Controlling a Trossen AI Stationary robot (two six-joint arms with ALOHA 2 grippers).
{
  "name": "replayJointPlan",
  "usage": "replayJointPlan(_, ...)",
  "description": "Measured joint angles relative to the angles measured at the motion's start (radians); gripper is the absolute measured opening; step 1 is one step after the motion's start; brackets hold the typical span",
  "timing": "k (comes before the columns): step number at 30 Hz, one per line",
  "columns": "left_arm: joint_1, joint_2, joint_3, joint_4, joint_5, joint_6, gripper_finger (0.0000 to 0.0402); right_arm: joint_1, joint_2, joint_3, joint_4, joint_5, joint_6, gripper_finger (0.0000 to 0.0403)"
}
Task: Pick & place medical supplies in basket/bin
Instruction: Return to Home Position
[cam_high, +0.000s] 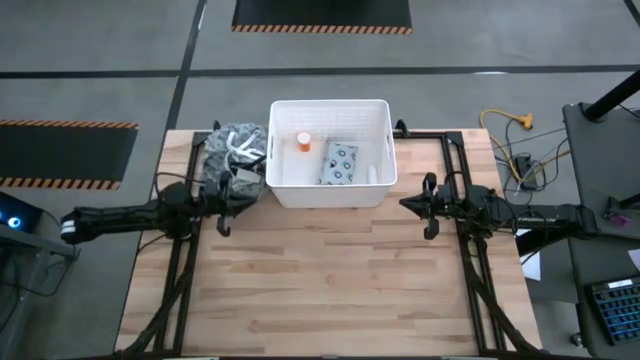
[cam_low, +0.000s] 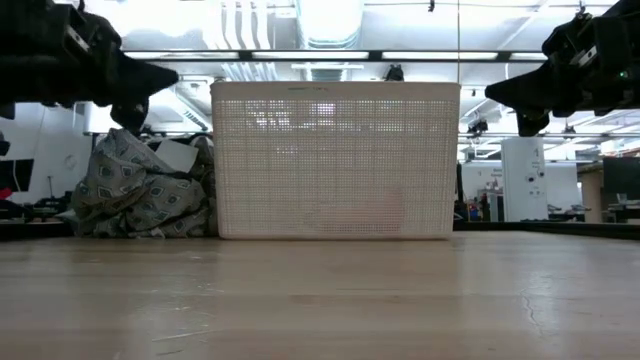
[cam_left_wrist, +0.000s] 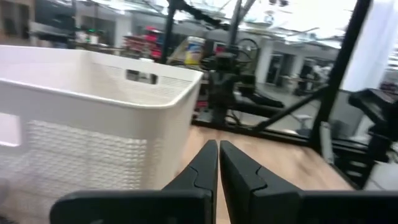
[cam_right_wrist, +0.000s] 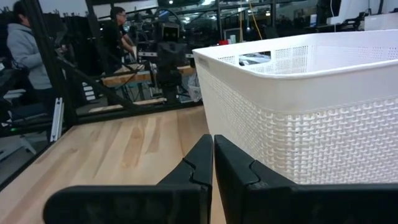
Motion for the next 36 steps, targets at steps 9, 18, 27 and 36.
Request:
replayJointPlan(9,0.000,-0.005,-0.028,-0.087,-0.046,0.049,0.0000,0.000,0.000,0.000,-0.007,0.000,-0.004,0.0008)
replayJointPlan(18,0.000,-0.006,-0.031,-0.115,-0.043,0.297,0.0000,0.000,0.006,0.000,-0.029,0.000,-0.003,0.0008)
replayJointPlan(27,0.000,-0.006,-0.030,-0.107,-0.042,0.263,0.0000,0.000,0.006,0.000,-0.027,0.000,-0.031,0.0008)
replayJointPlan(36,0.000,0.010,-0.030,-0.124,-0.043,0.263,0.0000,0.000,0.007,0.000,-0.027,0.000,-0.045,0.0008)
